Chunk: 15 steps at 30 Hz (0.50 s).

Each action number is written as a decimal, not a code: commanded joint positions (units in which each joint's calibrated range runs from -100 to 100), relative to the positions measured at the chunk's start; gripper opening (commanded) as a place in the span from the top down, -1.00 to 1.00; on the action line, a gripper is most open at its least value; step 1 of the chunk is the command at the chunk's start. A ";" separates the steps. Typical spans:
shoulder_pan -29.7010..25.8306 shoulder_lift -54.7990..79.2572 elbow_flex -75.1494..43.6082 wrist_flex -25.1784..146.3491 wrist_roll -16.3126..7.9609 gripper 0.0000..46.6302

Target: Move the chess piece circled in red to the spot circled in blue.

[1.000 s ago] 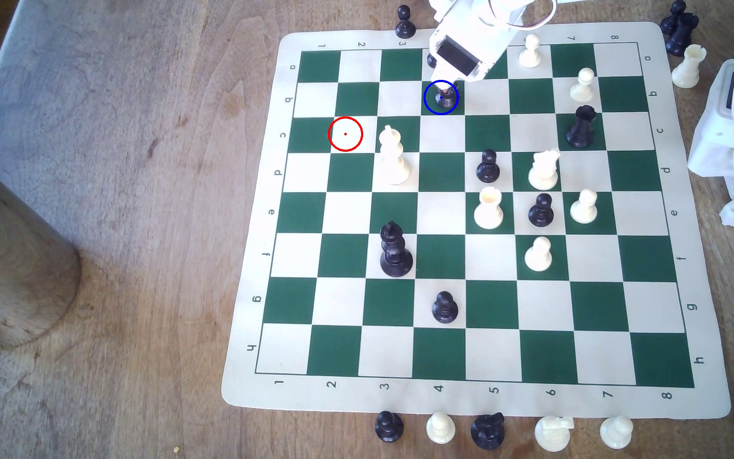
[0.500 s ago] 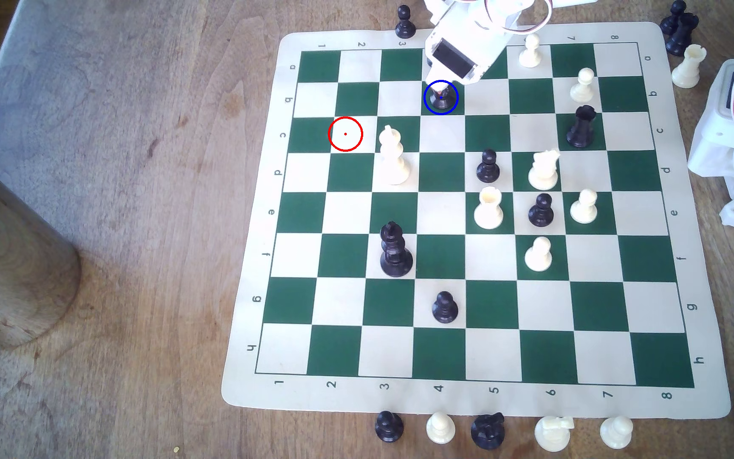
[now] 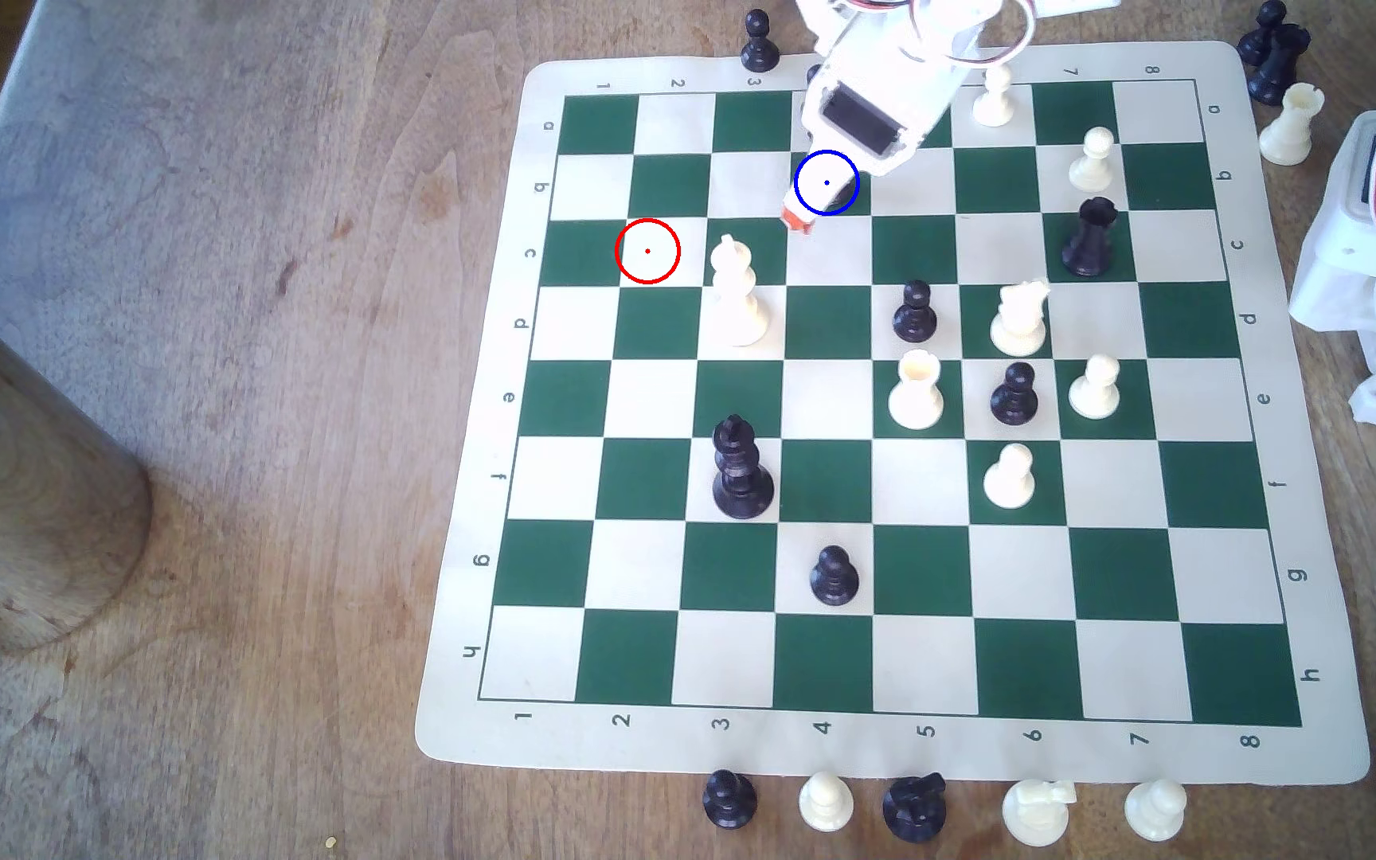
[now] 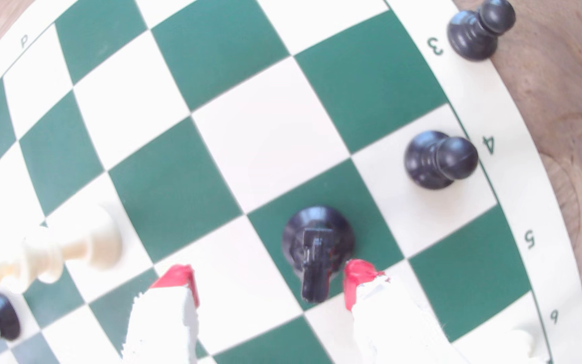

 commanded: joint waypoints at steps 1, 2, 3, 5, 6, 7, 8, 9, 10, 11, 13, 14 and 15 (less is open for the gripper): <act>0.35 -9.08 0.78 2.28 0.20 0.01; 0.35 -10.69 1.42 3.68 0.20 0.00; 0.35 -11.63 1.96 4.25 0.20 0.00; 0.20 -14.60 4.23 4.74 0.05 0.00; 0.04 -16.21 5.41 4.99 -0.05 0.01; -0.04 -17.57 6.13 5.72 -0.10 0.03; -0.04 -19.52 7.31 6.54 -0.24 0.04; -0.04 -23.09 9.58 7.61 -0.34 0.04; 0.04 -25.38 11.03 8.26 -0.34 0.04; 0.04 -27.93 12.84 9.00 -0.34 0.03; -0.27 -33.19 16.56 10.31 -0.29 0.01; -0.74 -38.28 20.01 12.03 -0.15 0.00; -1.05 -41.26 21.91 13.18 -0.15 -0.01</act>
